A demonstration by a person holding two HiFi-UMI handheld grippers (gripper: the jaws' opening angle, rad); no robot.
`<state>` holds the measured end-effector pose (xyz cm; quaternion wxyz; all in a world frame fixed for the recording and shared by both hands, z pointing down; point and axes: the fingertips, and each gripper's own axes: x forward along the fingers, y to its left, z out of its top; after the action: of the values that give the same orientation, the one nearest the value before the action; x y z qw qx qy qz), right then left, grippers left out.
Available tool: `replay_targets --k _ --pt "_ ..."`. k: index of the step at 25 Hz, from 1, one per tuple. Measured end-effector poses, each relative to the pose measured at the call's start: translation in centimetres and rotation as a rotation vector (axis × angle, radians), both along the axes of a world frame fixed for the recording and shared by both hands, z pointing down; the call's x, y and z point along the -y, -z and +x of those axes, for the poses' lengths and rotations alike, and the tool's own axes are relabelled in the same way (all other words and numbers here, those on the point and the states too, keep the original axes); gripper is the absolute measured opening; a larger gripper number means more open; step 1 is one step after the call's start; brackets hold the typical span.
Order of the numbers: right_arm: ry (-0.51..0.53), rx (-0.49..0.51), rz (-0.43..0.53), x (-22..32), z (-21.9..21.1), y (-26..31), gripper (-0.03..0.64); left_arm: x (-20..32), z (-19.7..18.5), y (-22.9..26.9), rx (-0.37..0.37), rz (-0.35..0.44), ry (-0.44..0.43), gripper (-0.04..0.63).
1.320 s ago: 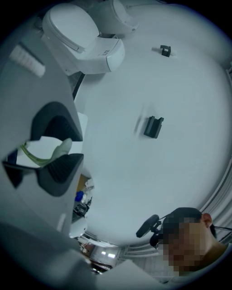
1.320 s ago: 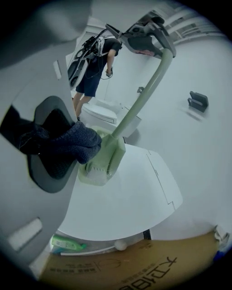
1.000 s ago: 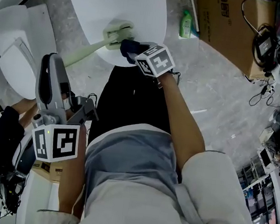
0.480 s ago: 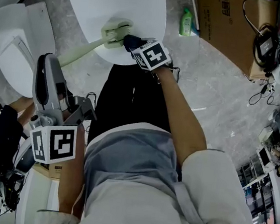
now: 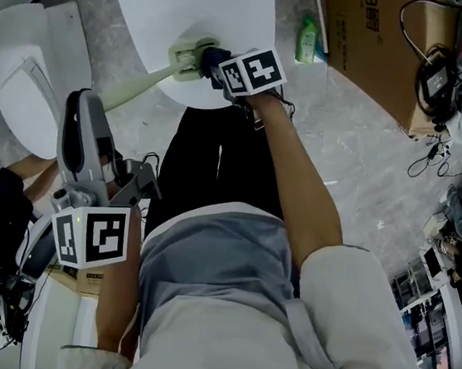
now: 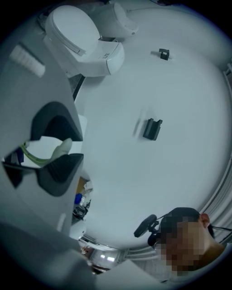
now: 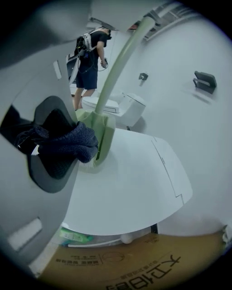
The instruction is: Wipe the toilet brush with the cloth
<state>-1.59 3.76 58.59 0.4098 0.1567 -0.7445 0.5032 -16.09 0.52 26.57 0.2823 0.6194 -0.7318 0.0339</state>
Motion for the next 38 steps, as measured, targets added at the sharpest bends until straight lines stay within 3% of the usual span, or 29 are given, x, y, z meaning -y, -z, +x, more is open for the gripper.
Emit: replay_targets --k 5,18,32,38 --pt "-0.055 -0.032 -0.076 0.7 -0.5 -0.3 0.103 -0.4 0.2 0.0 0.002 0.008 -0.003 0.000" --pt "0.020 0.016 -0.047 1.2 -2.1 1.6 0.104 -0.6 0.2 0.1 0.001 0.013 -0.002 0.000" --pt "-0.088 0.083 -0.121 1.4 -2.3 3.4 0.095 -0.3 0.1 0.3 -0.004 0.018 -0.007 0.000" --pt "-0.076 0.076 -0.122 1.2 -2.4 4.2 0.095 -0.4 0.0 0.2 -0.008 0.019 -0.012 0.000"
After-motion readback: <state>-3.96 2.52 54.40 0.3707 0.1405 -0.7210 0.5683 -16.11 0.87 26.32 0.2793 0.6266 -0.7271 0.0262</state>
